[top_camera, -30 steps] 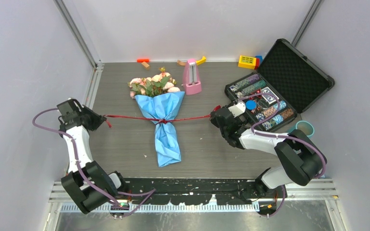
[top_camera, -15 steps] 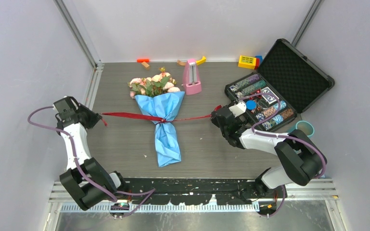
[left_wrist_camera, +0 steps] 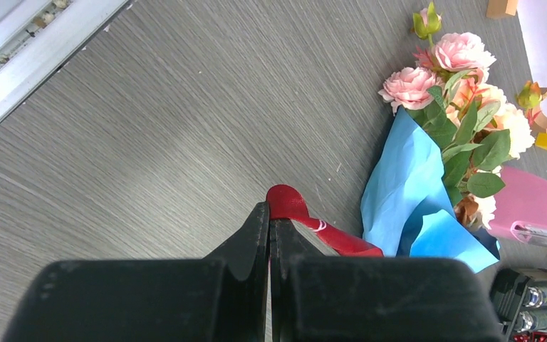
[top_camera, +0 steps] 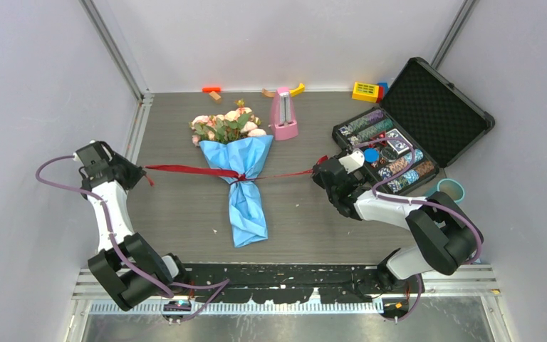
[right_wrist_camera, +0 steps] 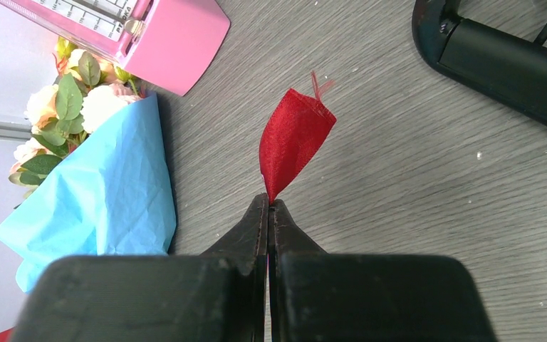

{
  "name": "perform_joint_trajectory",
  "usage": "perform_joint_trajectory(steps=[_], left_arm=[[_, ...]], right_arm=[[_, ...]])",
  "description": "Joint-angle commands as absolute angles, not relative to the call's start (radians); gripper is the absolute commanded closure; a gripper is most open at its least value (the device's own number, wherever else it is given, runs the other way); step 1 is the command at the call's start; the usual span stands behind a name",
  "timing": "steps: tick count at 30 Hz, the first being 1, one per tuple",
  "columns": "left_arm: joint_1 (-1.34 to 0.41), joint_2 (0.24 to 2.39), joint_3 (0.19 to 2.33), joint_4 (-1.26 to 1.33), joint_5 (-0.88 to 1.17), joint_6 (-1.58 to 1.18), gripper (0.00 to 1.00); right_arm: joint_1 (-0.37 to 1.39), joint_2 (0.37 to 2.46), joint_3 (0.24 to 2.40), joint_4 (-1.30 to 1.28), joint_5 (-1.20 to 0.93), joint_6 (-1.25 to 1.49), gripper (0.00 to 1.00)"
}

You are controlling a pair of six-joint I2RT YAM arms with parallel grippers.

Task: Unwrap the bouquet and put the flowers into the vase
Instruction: Untie the ribbon from the wrapping paper.

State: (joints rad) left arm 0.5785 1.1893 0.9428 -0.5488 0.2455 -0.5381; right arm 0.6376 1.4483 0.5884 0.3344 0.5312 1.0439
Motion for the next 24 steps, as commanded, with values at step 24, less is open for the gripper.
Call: perform_joint_trajectory(steps=[24], left_arm=[[0.61,1.181,0.977,-0.538,0.218,-0.515,1.0]], right_arm=[[0.632,1.301,0.594,0.254,0.666,0.955,1.0]])
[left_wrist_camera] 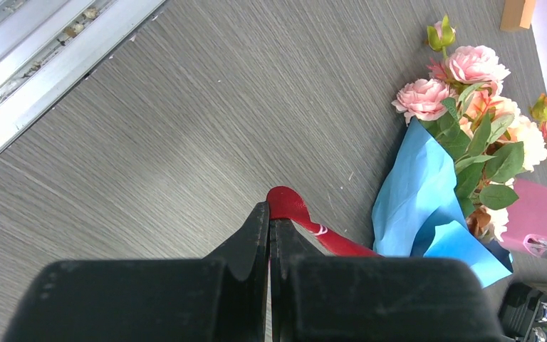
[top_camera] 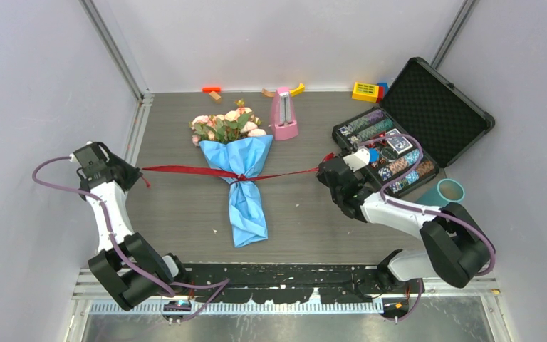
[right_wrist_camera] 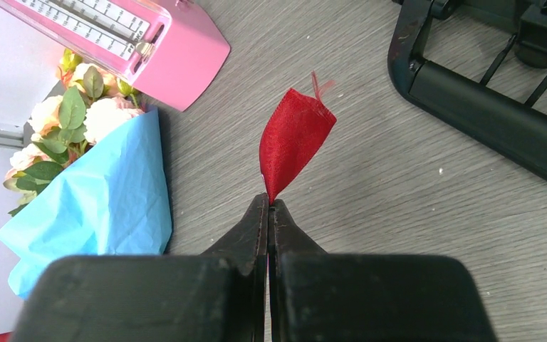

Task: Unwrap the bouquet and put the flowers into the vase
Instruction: Untie the ribbon from the wrapping paper.

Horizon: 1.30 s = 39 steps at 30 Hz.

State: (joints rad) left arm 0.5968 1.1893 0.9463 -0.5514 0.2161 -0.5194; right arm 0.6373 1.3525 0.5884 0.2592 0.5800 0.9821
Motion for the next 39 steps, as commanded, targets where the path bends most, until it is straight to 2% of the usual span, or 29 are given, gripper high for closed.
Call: perform_joint_trajectory(steps=[1,18,21,24,27,30,33,36,39], left_arm=[[0.61,1.181,0.977,-0.538,0.219,-0.515,1.0],[0.61,1.187,0.976,-0.54,0.278,-0.496,0.99],[0.606,1.188,0.973,-0.539,0.298,-0.492,0.82],[0.577,1.19,0.979,-0.545,0.295,-0.475,0.51],[0.52,1.192,1.008,-0.583,0.244,-0.439,0.29],[0.445,1.186,1.037,-0.623,0.161,-0.389,0.21],[0.323,1.175,1.045,-0.631,0.133,-0.338,0.18],[0.192,1.163,1.041,-0.617,0.216,-0.294,0.17],[0.054,1.158,1.03,-0.596,0.302,-0.26,0.17]], right_arm=[[0.632,1.296,0.594,0.25,0.67,0.954,1.0],[0.632,1.208,0.629,0.162,0.681,0.9,1.0],[0.632,1.209,0.638,0.16,0.673,0.893,1.0],[0.632,1.214,0.644,0.16,0.662,0.887,1.0],[0.632,1.229,0.655,0.155,0.645,0.882,1.0],[0.632,1.241,0.662,0.154,0.627,0.881,0.96],[0.632,1.242,0.664,0.15,0.612,0.873,0.89],[0.631,1.232,0.661,0.139,0.606,0.862,0.69],[0.631,1.206,0.649,0.111,0.617,0.845,0.55]])
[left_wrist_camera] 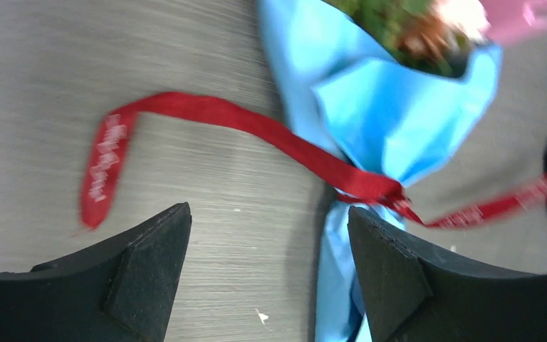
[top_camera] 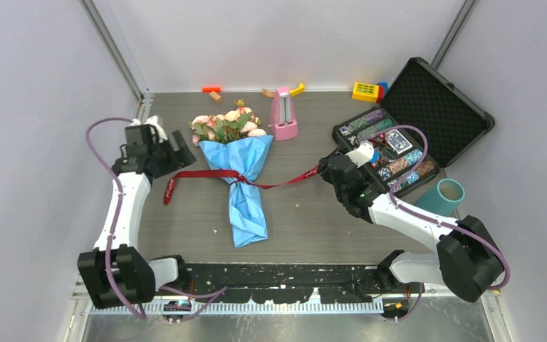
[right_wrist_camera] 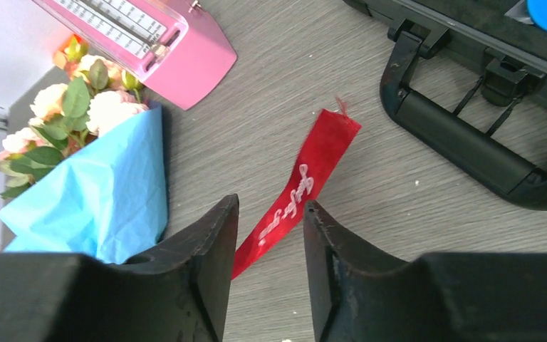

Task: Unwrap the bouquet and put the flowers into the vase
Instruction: Untie the ribbon from the wrapping paper.

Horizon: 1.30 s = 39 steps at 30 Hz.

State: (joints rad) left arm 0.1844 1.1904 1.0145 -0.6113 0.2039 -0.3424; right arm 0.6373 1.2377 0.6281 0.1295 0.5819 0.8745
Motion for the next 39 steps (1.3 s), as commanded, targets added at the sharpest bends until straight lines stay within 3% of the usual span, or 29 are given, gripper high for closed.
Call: perform_joint_trajectory(steps=[1,6,11,14,16,26,32,39], left_arm=[[-0.002,1.16,1.029,-0.595,0.315,-0.248,0.17],[-0.235,1.198,1.028,-0.578,0.334,-0.207,0.19],[-0.379,1.295,1.064,-0.577,0.278,-0.183,0.29],[-0.444,1.37,1.101,-0.619,0.145,-0.195,0.4],[-0.475,1.387,1.102,-0.613,0.083,-0.203,0.42],[-0.488,1.433,1.091,-0.547,0.009,-0.24,0.46],[-0.488,1.473,1.108,-0.531,-0.028,-0.244,0.61],[-0.488,1.496,1.116,-0.506,-0.051,-0.242,0.61]], right_arm=[[0.631,1.185,0.639,0.097,0.618,0.84,0.5],[0.631,1.098,0.621,0.046,0.603,0.781,0.35],[0.63,1.051,0.619,0.007,0.574,0.75,0.34],[0.629,1.033,0.61,-0.017,0.569,0.759,0.34],[0.629,1.029,0.602,-0.018,0.57,0.771,0.34],[0.629,1.064,0.603,0.008,0.523,0.775,0.35],[0.629,1.091,0.612,0.041,0.492,0.777,0.36],[0.63,1.118,0.619,0.046,0.477,0.782,0.37]])
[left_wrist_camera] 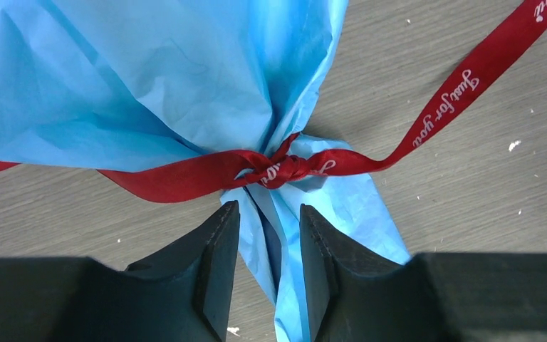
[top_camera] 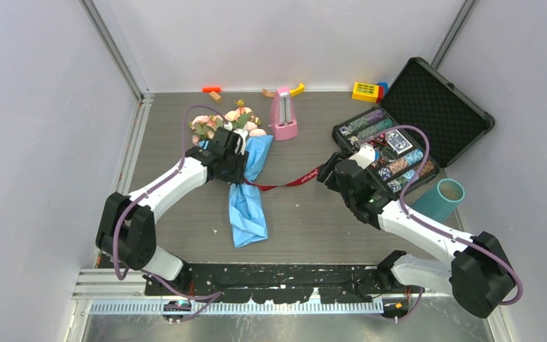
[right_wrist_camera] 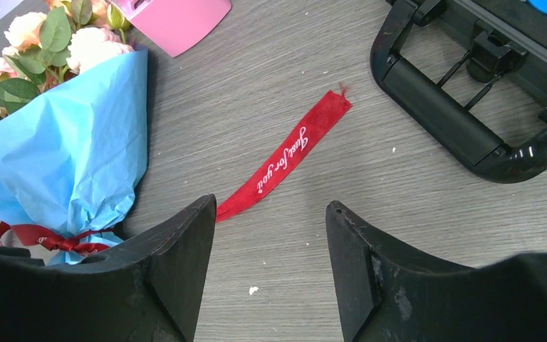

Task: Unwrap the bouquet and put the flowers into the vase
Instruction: Untie the ribbon from the wrapping paper.

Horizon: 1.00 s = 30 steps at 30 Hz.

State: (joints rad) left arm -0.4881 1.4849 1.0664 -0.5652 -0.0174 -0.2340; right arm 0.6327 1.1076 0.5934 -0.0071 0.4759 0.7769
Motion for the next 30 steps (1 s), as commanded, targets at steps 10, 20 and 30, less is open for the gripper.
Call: perform_joint_trajectory(steps=[10,20,30], left_arm=[[-0.488,1.538,1.131,-0.49,-0.046,-0.233,0.66],[-0.488,1.518,1.127,-0.49,-0.048,-0.251,1.0],[-0.486,1.396,1.044,-0.419,-0.062,-0.337,1.0]], right_arm=[[0.629,1.159,0.639,0.052,0.461,0.778,0.37],[0.629,1.202,0.667,0.073,0.41,0.743,0.38],[0.635,1.347,0.746,0.186,0.11,0.631,0.4]])
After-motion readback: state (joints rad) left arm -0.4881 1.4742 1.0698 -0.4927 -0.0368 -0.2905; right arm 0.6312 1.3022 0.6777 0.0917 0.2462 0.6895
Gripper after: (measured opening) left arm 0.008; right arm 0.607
